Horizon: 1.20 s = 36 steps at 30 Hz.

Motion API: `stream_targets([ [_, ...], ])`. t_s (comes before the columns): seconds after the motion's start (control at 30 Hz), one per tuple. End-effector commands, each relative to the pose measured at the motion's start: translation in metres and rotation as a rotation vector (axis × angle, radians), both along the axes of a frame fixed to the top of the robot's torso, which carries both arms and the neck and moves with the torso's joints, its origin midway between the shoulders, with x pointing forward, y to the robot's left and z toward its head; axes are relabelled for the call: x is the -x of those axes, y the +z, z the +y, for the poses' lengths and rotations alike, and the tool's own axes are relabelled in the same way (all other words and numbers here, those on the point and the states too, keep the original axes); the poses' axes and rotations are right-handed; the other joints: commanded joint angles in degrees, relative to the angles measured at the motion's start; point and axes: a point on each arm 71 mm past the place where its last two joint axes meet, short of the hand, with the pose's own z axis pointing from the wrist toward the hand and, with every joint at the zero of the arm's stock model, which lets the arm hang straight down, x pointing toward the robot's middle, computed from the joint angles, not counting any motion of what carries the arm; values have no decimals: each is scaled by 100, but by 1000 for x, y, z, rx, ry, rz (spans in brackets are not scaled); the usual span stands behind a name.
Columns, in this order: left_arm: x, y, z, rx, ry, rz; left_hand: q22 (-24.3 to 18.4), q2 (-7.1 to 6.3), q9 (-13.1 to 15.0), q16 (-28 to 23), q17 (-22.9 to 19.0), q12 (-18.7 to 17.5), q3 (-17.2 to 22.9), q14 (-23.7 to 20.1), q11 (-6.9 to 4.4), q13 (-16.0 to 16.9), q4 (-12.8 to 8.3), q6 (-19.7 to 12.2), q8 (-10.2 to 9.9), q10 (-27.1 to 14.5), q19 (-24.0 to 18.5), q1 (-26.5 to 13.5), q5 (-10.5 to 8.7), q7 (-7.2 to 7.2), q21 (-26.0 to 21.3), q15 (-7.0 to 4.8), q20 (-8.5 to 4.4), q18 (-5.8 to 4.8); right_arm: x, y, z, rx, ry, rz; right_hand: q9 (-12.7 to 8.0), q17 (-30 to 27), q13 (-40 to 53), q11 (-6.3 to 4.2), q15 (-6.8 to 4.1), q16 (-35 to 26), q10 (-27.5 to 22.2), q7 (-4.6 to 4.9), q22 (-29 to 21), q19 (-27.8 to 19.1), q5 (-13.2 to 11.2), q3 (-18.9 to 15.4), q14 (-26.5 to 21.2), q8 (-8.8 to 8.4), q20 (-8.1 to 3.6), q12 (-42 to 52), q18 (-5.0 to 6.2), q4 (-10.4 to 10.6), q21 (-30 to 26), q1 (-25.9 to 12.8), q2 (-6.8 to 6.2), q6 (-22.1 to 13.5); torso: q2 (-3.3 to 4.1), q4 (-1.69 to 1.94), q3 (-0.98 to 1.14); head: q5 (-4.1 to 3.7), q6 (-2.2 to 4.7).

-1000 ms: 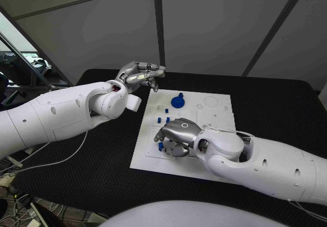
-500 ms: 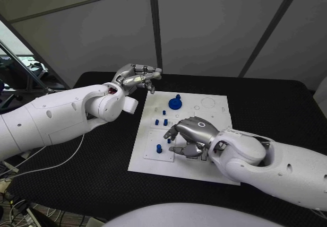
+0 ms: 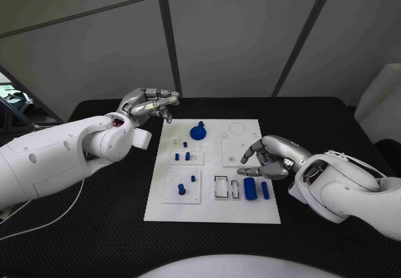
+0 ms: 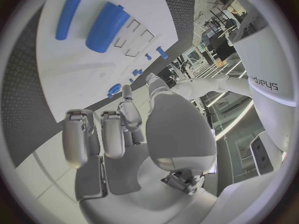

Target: Assemble the parts on the task board

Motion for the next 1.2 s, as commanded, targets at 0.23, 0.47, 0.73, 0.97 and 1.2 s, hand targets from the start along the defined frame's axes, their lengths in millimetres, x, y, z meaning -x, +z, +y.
stream_targets([
  [0.23, 0, 1, -1, 5, -5, -2, -10, 17, -3, 19, -12, 31, -34, -38, -8, 8, 12, -30, 30, -45, -16, -57, -5, -4, -35, -1, 13, 323, 9, -10, -27, 109, -181, 124, 304, 891, 1072, 10, 3, 214, 432, 15, 1327, 424, -51, -602, 481, 301, 7, 823, -112, 411, 94, 93, 72, -225, -5, -10, -7, -236, -13],
  [0.47, 0, 0, -1, 5, -5, -2, -10, 17, -3, 19, -12, 31, -34, -38, -8, 8, 12, -30, 30, -45, -16, -57, -5, -4, -35, -1, 13, 323, 19, -25, -24, 162, -184, 166, 380, 971, 1117, 16, 10, 252, 437, 19, 1323, 419, 4, -748, 494, 373, 12, 841, -110, 501, 89, 78, 103, -286, 0, 1, -1, -249, -30],
  [0.73, 1, 0, 1, 3, -2, -2, -10, 17, -3, 19, -12, 31, -34, -38, -8, 8, 12, -30, 30, -45, -16, -57, -5, -4, -35, -1, 13, 323, 24, -36, -16, 178, -173, 182, 431, 986, 1132, 18, 13, 260, 434, 19, 1320, 416, 14, -850, 496, 423, 17, 838, -109, 512, 85, -30, 145, -321, 1, -6, 0, -215, -58],
  [0.97, 1, 1, 2, 3, -1, -2, -10, 17, -3, 19, -12, 31, -34, -38, -8, 8, 12, -30, 30, -45, -16, -57, -5, -4, -35, -1, 13, 323, 23, -41, -15, 209, -175, 184, 447, 984, 1122, 17, 13, 259, 424, 17, 1319, 414, 21, -870, 495, 440, 17, 825, -108, 512, 83, -55, 163, -325, 2, -2, -3, -200, -77],
  [1.2, 1, 1, 2, 3, -1, -2, -10, 17, -3, 19, -12, 31, -34, -38, -8, 8, 12, -30, 30, -45, -16, -57, -5, -4, -35, -1, 13, 323, 21, -49, -10, 237, -169, 203, 472, 975, 1105, 14, 11, 255, 407, 12, 1309, 405, 60, -885, 492, 470, 17, 803, -105, 507, 74, -67, 206, -326, -1, 3, -2, -185, -84],
])
